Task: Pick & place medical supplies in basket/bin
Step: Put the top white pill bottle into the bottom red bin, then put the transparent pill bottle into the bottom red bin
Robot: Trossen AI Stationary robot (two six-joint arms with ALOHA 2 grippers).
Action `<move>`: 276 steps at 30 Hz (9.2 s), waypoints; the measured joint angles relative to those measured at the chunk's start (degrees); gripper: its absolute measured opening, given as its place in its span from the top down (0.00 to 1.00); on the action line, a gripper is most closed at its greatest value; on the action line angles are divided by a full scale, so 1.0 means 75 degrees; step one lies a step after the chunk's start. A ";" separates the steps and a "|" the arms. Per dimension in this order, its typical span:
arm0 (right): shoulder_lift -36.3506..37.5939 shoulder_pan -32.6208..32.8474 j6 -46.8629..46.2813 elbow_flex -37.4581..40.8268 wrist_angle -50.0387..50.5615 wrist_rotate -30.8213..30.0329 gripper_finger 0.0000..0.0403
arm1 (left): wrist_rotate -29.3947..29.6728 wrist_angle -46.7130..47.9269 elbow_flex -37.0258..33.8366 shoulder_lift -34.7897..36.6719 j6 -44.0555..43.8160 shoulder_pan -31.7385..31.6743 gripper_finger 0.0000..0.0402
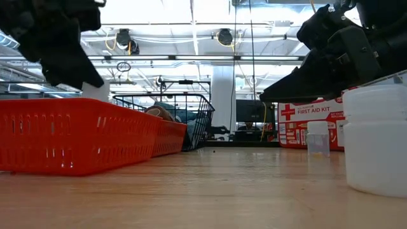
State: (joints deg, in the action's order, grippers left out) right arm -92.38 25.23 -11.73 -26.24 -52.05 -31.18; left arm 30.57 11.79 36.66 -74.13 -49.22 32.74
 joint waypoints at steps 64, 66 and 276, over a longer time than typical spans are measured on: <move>0.0000 0.0000 0.0001 0.0000 0.0008 0.0000 0.61 | 0.0333 -0.0427 -0.0279 -0.0880 -0.0909 -0.0427 0.46; 0.0000 0.0000 0.0001 0.0000 0.0008 0.0000 0.61 | 0.0329 -0.0472 -0.0279 -0.0880 -0.0908 -0.0424 0.46; 0.0697 -0.0023 -0.2232 0.2308 0.0985 -0.1807 0.68 | -0.0268 -0.3503 -0.2401 0.4740 0.4093 -0.1539 0.44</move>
State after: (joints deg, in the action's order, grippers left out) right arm -87.15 25.06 -28.47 -8.93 -44.66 -44.73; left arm 28.56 -14.49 18.65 -38.58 -18.52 21.20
